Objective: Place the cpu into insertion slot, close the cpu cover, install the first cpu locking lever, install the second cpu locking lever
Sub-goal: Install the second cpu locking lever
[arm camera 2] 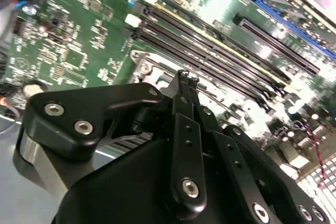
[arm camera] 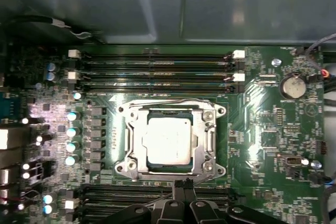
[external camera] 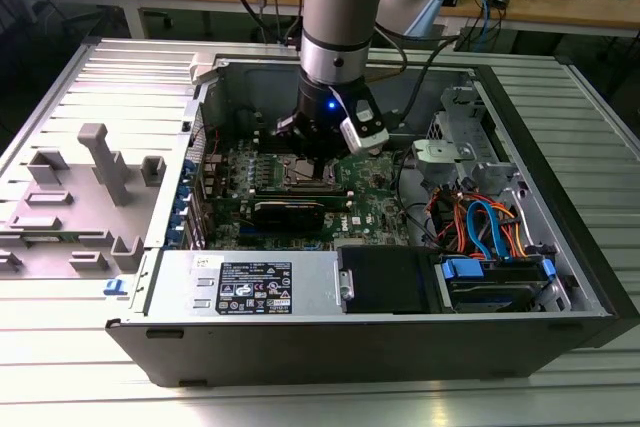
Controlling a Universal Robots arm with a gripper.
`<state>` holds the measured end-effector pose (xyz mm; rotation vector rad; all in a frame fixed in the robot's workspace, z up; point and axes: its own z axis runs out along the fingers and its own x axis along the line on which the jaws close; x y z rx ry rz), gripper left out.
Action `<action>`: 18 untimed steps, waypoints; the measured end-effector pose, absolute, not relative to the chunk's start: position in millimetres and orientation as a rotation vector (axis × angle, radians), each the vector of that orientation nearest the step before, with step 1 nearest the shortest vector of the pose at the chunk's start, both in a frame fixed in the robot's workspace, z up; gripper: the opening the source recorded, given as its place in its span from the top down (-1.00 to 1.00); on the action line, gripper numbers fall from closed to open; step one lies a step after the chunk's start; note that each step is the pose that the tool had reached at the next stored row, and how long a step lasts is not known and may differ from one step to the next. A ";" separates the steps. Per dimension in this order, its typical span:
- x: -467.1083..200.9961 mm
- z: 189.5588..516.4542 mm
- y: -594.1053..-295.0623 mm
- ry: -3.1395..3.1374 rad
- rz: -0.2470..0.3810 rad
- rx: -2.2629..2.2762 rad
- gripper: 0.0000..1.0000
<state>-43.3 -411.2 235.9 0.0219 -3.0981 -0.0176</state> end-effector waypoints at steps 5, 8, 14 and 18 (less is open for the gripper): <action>-44.0 235.9 -414.9 -3.072 -0.018 0.022 0.79; -46.2 235.8 -416.2 -3.069 -0.018 0.027 0.79; -57.3 233.9 -418.4 -3.065 -0.027 0.041 0.79; -60.6 229.9 -420.5 -3.061 -0.031 0.079 0.79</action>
